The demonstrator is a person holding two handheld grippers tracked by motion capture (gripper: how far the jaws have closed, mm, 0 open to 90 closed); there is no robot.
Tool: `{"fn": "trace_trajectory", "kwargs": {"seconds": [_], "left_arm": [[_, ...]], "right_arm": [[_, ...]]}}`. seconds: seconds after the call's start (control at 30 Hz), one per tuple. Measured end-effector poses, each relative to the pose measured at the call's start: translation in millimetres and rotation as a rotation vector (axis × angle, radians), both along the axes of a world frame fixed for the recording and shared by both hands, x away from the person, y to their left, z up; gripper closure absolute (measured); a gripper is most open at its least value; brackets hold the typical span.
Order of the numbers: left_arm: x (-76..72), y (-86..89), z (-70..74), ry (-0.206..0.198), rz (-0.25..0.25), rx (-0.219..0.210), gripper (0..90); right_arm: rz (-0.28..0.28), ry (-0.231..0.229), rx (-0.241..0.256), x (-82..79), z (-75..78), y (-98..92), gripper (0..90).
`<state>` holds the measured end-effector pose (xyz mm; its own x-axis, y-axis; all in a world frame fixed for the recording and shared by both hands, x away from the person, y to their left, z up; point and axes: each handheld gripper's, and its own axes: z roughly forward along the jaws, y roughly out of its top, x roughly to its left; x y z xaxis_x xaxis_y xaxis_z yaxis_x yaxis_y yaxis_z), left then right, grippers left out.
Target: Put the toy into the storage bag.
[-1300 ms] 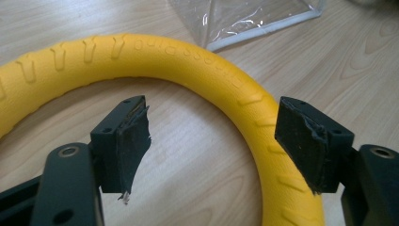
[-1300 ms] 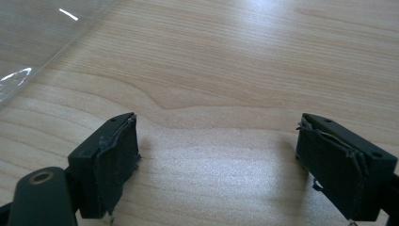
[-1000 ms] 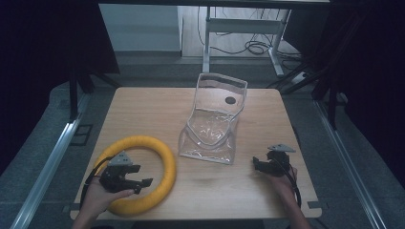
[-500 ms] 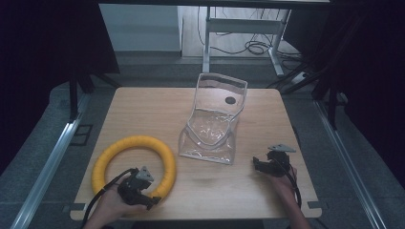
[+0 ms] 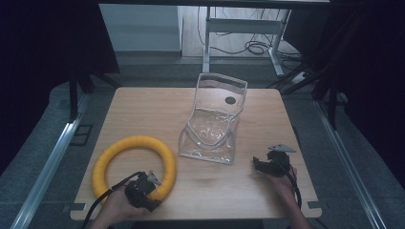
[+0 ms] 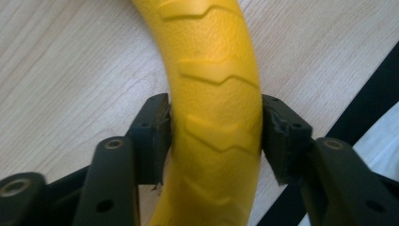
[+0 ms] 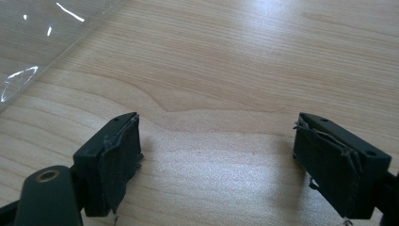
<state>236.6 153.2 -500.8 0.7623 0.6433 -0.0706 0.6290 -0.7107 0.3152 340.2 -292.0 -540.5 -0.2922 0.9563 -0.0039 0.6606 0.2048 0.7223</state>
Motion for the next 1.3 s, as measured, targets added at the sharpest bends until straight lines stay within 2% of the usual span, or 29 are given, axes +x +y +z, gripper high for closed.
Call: {"fn": "trace_trajectory", "kwargs": {"seconds": [0.03,0.07,0.17,0.37,0.47,0.57,0.6,0.63,0.67,0.7,0.73,0.77,0.8,0.83,0.87,0.93,1.03,1.07,1.1,1.13,1.17,1.2,1.23,1.27,1.3], "left_arm": [[1.5,-3.8,-1.9,0.008,0.000,0.028,49.5],[2.6,-5.0,-3.0,0.014,0.003,0.032,49.5],[5.6,-6.1,-2.7,0.029,0.002,0.030,49.6],[5.8,-5.9,-2.7,0.026,-0.001,0.021,50.6],[4.0,1.7,-2.6,0.014,0.017,-0.053,50.8],[4.0,10.7,7.4,0.009,0.025,-0.123,50.9],[4.0,10.7,7.4,0.009,0.025,-0.123,50.9],[4.6,14.1,12.3,0.005,0.030,-0.154,50.9],[6.8,22.5,22.7,0.000,0.040,-0.217,50.9],[7.7,26.7,27.6,-0.003,0.048,-0.250,50.9],[7.7,26.7,27.6,-0.003,0.048,-0.250,50.9],[9.4,34.9,36.4,-0.013,0.055,-0.302,50.9],[9.4,34.9,36.4,-0.013,0.055,-0.302,50.9],[10.5,42.9,44.1,-0.027,0.065,-0.351,50.9],[10.5,42.9,44.1,-0.027,0.065,-0.351,50.9],[12.2,54.8,53.7,-0.047,0.079,-0.418,50.9],[12.7,61.2,59.0,-0.066,0.096,-0.457,50.9],[13.1,67.8,64.2,-0.085,0.109,-0.493,50.9],[13.1,67.8,64.2,-0.085,0.109,-0.493,50.9],[13.1,74.0,69.5,-0.110,0.129,-0.528,50.9],[12.9,76.8,72.0,-0.124,0.141,-0.543,51.0],[12.7,79.5,74.6,-0.141,0.151,-0.553,51.0],[12.7,79.5,74.6,-0.141,0.151,-0.553,51.0],[12.1,84.2,79.7,-0.178,0.169,-0.570,51.0],[12.1,84.2,79.7,-0.178,0.169,-0.570,51.0]], "right_arm": [[0.000,-0.001,-0.001,0.0,0.0,-0.1,16.0],[-0.001,-0.002,-0.002,0.0,0.0,-0.1,16.0],[-0.003,-0.002,-0.002,0.0,0.0,-0.2,16.3],[-0.005,-0.002,-0.001,-0.1,0.1,-0.3,16.5],[-0.005,-0.001,0.000,-0.3,0.3,-0.6,17.2],[-0.007,-0.002,0.001,-0.2,0.2,-0.8,17.2],[-0.008,-0.002,0.001,-0.1,0.2,-0.9,17.2],[-0.008,-0.002,0.001,-0.1,0.2,-0.9,17.2],[-0.011,-0.002,-0.001,-0.2,0.3,-0.9,17.3],[-0.009,-0.002,-0.001,-0.2,0.3,-1.0,17.3],[-0.009,-0.002,-0.001,-0.2,0.3,-1.0,17.3],[-0.012,-0.001,-0.001,-0.2,0.2,-1.1,17.2],[-0.013,-0.002,-0.001,-0.1,0.2,-1.2,17.3],[-0.015,-0.002,-0.001,-0.1,0.3,-1.3,17.4],[-0.015,-0.002,-0.001,-0.1,0.3,-1.3,17.4],[-0.015,-0.002,0.000,-0.1,0.3,-1.5,17.4],[-0.017,-0.002,0.000,-0.1,0.3,-1.7,17.5],[-0.017,-0.002,-0.001,0.0,0.3,-1.9,17.5],[-0.017,-0.002,-0.001,0.0,0.3,-1.9,17.5],[-0.017,-0.003,0.000,-0.1,0.3,-2.0,17.7],[-0.017,-0.003,0.000,-0.1,0.3,-2.1,17.7],[-0.019,-0.003,0.001,-0.1,0.3,-2.1,17.7],[-0.020,-0.002,0.001,-0.1,0.3,-2.3,17.8],[-0.020,-0.003,0.000,-0.1,0.3,-2.4,17.7],[-0.020,-0.003,0.000,-0.1,0.3,-2.4,17.7]]}}
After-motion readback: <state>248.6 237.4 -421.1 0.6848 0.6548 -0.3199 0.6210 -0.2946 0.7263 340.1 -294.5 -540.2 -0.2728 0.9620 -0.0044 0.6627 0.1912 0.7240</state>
